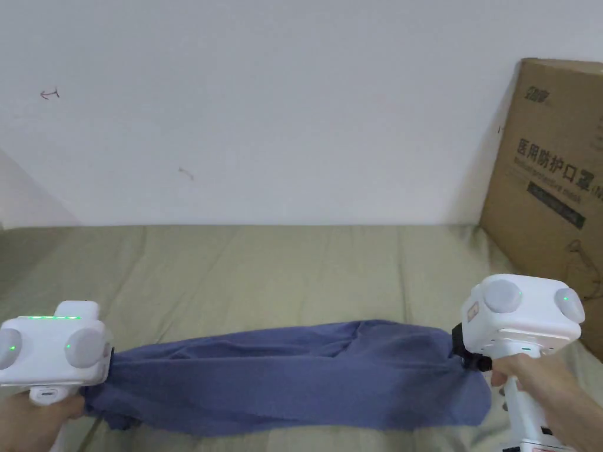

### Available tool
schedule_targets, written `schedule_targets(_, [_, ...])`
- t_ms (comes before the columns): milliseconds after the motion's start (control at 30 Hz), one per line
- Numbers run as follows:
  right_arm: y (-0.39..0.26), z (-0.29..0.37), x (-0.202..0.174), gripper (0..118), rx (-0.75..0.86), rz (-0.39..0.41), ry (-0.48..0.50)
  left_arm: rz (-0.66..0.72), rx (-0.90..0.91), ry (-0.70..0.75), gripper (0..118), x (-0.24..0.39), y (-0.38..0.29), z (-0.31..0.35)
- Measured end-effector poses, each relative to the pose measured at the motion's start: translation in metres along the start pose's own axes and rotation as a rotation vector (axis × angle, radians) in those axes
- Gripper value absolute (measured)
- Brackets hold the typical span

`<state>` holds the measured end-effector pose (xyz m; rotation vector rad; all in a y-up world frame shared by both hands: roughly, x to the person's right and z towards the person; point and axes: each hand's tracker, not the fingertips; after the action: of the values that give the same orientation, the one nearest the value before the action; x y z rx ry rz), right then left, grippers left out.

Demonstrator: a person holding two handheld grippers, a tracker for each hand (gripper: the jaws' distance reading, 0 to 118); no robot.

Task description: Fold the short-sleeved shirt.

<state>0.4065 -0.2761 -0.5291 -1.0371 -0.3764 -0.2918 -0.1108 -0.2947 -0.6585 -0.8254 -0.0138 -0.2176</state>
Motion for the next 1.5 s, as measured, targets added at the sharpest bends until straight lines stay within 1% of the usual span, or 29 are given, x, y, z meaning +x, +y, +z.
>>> schedule_targets(33, [-0.011, 0.011, 0.002, 2, 0.022, 0.002, 0.005, 0.007, 0.017, -0.019, 2, -0.005, -0.007, 0.012])
schedule_targets(100, [-0.040, 0.034, 0.009, 2, 0.037, 0.032, 0.040, 0.028, 0.046, -0.041, 2, -0.015, -0.033, 0.047])
schedule_targets(167, [-0.074, 0.054, 0.019, 2, 0.039, 0.020, 0.064, 0.044, 0.035, -0.066, 2, -0.025, -0.063, 0.075])
schedule_targets(233, [-0.113, 0.073, 0.027, 2, 0.029, 0.041, 0.073, 0.015, 0.008, -0.132, 2, -0.035, -0.097, 0.103])
schedule_targets(267, [-0.136, 0.083, 0.031, 2, 0.022, 0.066, 0.069, 0.009, 0.013, -0.125, 2, -0.041, -0.117, 0.116])
schedule_targets(300, [-0.158, 0.094, 0.036, 2, 0.011, 0.067, 0.067, -0.002, 0.011, -0.108, 2, -0.046, -0.135, 0.129])
schedule_targets(367, [-0.198, 0.112, 0.047, 2, 0.014, 0.052, 0.084, 0.006, 0.008, -0.075, 2, -0.057, -0.169, 0.152])
schedule_targets(467, [-0.259, 0.138, 0.062, 2, -0.021, 0.028, 0.108, 0.010, -0.016, -0.109, 2, -0.079, -0.213, 0.182])
schedule_targets(567, [-0.312, 0.161, 0.076, 2, -0.030, -0.036, 0.131, -0.029, -0.041, -0.105, 2, -0.089, -0.254, 0.206])
schedule_targets(600, [-0.329, 0.166, 0.079, 2, -0.041, -0.028, 0.141, -0.030, -0.038, -0.093, 2, -0.090, -0.268, 0.214])
schedule_targets(733, [-0.374, 0.175, 0.087, 2, -0.056, -0.026, 0.131, -0.017, -0.058, -0.112, 2, -0.098, -0.306, 0.232])
schedule_targets(800, [-0.389, 0.174, 0.087, 2, -0.076, -0.061, 0.137, -0.002, -0.057, -0.099, 2, -0.099, -0.320, 0.235])
schedule_targets(900, [-0.396, 0.173, 0.086, 2, -0.047, -0.047, 0.140, 0.027, -0.067, -0.112, 6, -0.105, -0.329, 0.235])
schedule_targets(933, [-0.395, 0.172, 0.085, 2, -0.038, -0.036, 0.131, 0.051, -0.084, -0.127, 17, -0.105, -0.329, 0.236])
schedule_targets(967, [-0.394, 0.172, 0.085, 3, -0.029, -0.035, 0.118, 0.086, -0.085, -0.151, 35, -0.107, -0.330, 0.238])
schedule_targets(1000, [-0.394, 0.174, 0.084, 11, -0.010, -0.031, 0.115, 0.086, -0.082, -0.165, 60, -0.109, -0.329, 0.242])
schedule_targets(1033, [-0.395, 0.177, 0.081, 43, 0.014, -0.019, 0.106, 0.087, -0.070, -0.172, 90, -0.111, -0.328, 0.246])
schedule_targets(1067, [-0.394, 0.182, 0.079, 72, 0.034, -0.003, 0.075, 0.093, -0.062, -0.175, 103, -0.112, -0.329, 0.251])
schedule_targets(1100, [-0.396, 0.185, 0.076, 85, 0.039, 0.025, 0.058, 0.089, -0.062, -0.176, 104, -0.113, -0.329, 0.257])
schedule_targets(1133, [-0.399, 0.192, 0.072, 85, 0.054, 0.056, 0.049, 0.084, -0.043, -0.193, 103, -0.114, -0.329, 0.266])
schedule_targets(1200, [-0.407, 0.205, 0.066, 84, 0.102, 0.110, 0.065, 0.074, -0.027, -0.196, 103, -0.111, -0.333, 0.284])
schedule_targets(1233, [-0.413, 0.213, 0.061, 81, 0.117, 0.109, 0.072, 0.067, -0.016, -0.195, 97, -0.110, -0.336, 0.291])
schedule_targets(1267, [-0.420, 0.220, 0.058, 72, 0.145, 0.099, 0.091, 0.061, -0.008, -0.199, 80, -0.108, -0.341, 0.297])
schedule_targets(1300, [-0.428, 0.224, 0.054, 54, 0.169, 0.085, 0.117, 0.048, 0.007, -0.212, 49, -0.106, -0.346, 0.302])
schedule_targets(1333, [-0.435, 0.227, 0.051, 17, 0.178, 0.080, 0.131, 0.048, 0.048, -0.224, 0, -0.103, -0.353, 0.309])
schedule_targets(1367, [-0.442, 0.225, 0.048, 1, 0.175, 0.082, 0.132, 0.038, 0.049, -0.217, 0, -0.098, -0.360, 0.312])
schedule_targets(1433, [-0.454, 0.211, 0.043, 0, 0.168, 0.047, 0.121, 0.024, 0.050, -0.165, 0, -0.096, -0.371, 0.304])
schedule_targets(1467, [-0.458, 0.202, 0.044, 0, 0.132, 0.000, 0.133, 0.025, 0.034, -0.180, 0, -0.095, -0.376, 0.299])
schedule_targets(1500, [-0.462, 0.198, 0.045, 0, 0.102, -0.023, 0.176, 0.048, 0.015, -0.197, 0, -0.096, -0.380, 0.297])
